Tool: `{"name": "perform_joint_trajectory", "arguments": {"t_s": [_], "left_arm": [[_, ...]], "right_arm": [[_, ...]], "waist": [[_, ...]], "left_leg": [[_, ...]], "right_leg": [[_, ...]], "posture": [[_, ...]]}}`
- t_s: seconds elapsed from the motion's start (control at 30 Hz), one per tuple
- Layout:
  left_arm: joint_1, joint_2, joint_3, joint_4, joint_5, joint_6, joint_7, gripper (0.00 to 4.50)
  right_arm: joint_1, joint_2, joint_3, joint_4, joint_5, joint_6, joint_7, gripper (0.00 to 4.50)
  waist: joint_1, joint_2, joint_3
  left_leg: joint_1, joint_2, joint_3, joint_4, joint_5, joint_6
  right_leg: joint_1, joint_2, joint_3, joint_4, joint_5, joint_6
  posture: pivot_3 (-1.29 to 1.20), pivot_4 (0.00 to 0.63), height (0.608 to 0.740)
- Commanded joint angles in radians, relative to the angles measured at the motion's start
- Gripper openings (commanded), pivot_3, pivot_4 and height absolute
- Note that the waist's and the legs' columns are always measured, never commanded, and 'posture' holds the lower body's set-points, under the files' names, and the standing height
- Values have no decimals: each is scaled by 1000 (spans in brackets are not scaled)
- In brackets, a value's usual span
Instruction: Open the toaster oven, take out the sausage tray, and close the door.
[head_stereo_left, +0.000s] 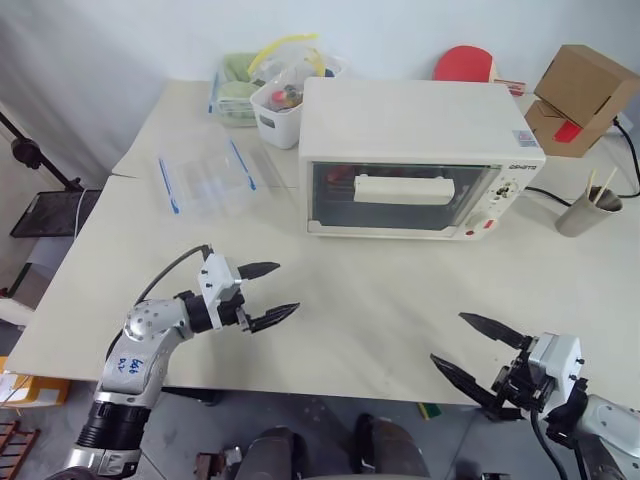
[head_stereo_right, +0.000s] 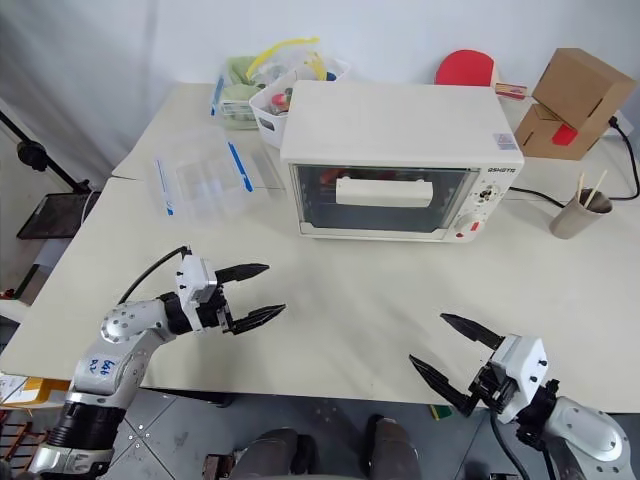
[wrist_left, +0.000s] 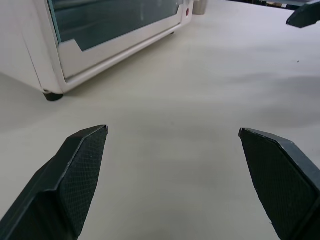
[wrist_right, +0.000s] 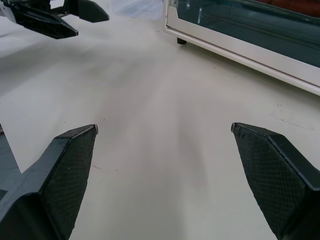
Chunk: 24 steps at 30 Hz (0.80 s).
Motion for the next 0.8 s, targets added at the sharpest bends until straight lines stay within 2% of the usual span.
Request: {"name": "perform_joint_trajectory", "arguments": {"t_s": [0.03, 0.17, 0.27, 0.47, 0.63, 0.8], "left_arm": [[18, 4, 26, -63, 4, -30, 18, 4456], [43, 19, 91, -118, -42, 18, 57, 4456], [82, 74, 169, -184, -222, 137, -33, 4456], [134, 128, 239, -292, -316, 207, -44, 4456], [164, 123, 247, -331, -326, 221, -26, 4456], [175, 112, 253, -340, -321, 219, 0, 4456]], "right_arm": [[-83, -17, -16, -28, 48, 57, -28, 4500], [-244, -50, -7, -37, 159, 215, -54, 4500], [-419, -71, 4, 12, 233, 327, -65, 4500], [-694, -47, 35, 202, 218, 385, -47, 4500], [-827, -12, 68, 309, 175, 361, -21, 4500], [-839, -7, 91, 299, 165, 371, 31, 4500]], "waist": [[-2, 0, 0], [-9, 0, 0], [-17, 0, 0], [-16, 0, 0], [-29, 0, 0], [-32, 1, 0]], "left_leg": [[0, 0, 0, 0, 0, 0], [0, 0, 0, 0, 0, 0], [0, 1, -1, 0, 0, 0], [-2, 0, -4, 1, 0, 0], [-2, -1, -3, 1, 0, 1], [-1, 0, 0, 1, 1, 0]], "right_leg": [[0, 0, 0, 0, 0, 0], [0, 0, 1, 1, 0, 0], [-1, 0, 0, 1, 0, -1], [0, -2, -3, 0, 0, -1], [0, -1, -3, 0, 0, 0], [-1, 0, -2, 2, 0, 0]], "posture": [[0, 150, 740], [0, 150, 740], [0, 150, 740], [0, 150, 740], [0, 150, 740], [0, 150, 740]]}}
